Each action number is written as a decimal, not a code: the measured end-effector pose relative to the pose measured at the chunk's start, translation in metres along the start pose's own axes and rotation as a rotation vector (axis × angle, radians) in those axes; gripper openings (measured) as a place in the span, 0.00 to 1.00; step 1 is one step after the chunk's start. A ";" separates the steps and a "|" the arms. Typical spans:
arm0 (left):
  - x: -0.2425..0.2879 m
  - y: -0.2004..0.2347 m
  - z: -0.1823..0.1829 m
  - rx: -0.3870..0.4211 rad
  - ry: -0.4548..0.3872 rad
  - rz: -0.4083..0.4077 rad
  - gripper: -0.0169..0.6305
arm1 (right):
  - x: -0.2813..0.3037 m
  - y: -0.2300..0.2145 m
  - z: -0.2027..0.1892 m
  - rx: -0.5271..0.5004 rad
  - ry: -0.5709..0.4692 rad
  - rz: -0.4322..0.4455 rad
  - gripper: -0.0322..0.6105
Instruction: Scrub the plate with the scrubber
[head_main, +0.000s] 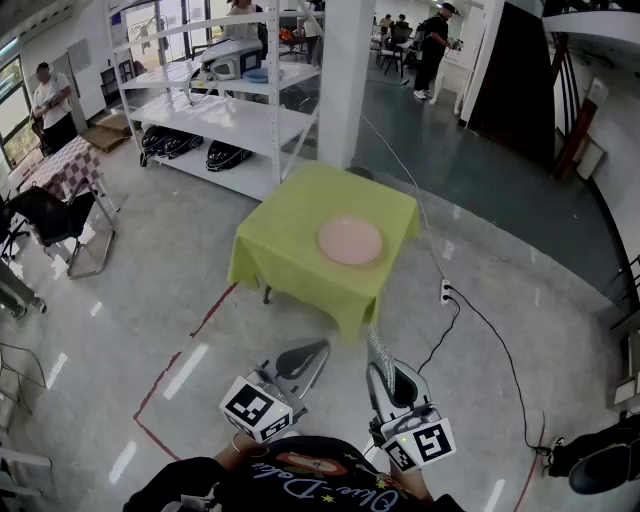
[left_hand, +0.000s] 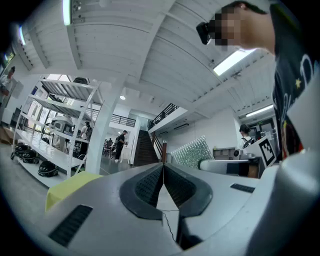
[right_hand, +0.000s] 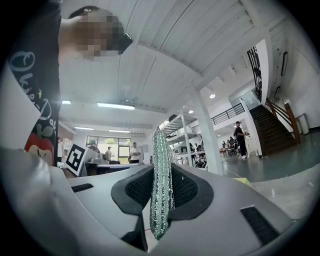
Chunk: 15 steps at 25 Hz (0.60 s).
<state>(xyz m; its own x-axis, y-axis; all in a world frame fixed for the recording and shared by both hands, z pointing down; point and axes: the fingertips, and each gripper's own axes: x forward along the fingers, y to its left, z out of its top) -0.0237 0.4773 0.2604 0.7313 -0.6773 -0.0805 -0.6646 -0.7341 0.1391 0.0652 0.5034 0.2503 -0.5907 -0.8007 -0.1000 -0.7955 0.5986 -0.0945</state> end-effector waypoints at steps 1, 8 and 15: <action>0.001 0.001 0.001 0.004 0.003 -0.003 0.04 | 0.002 0.000 0.000 -0.002 0.000 -0.003 0.14; -0.005 0.011 0.002 0.013 0.012 0.029 0.03 | 0.011 0.000 0.000 -0.011 0.000 0.013 0.14; -0.022 0.022 0.001 0.022 0.025 0.096 0.03 | 0.026 0.010 -0.006 0.031 -0.003 0.083 0.14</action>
<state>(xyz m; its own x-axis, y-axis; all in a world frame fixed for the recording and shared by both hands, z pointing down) -0.0550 0.4761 0.2641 0.6674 -0.7434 -0.0431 -0.7348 -0.6669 0.1237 0.0412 0.4885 0.2528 -0.6536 -0.7485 -0.1121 -0.7394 0.6631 -0.1166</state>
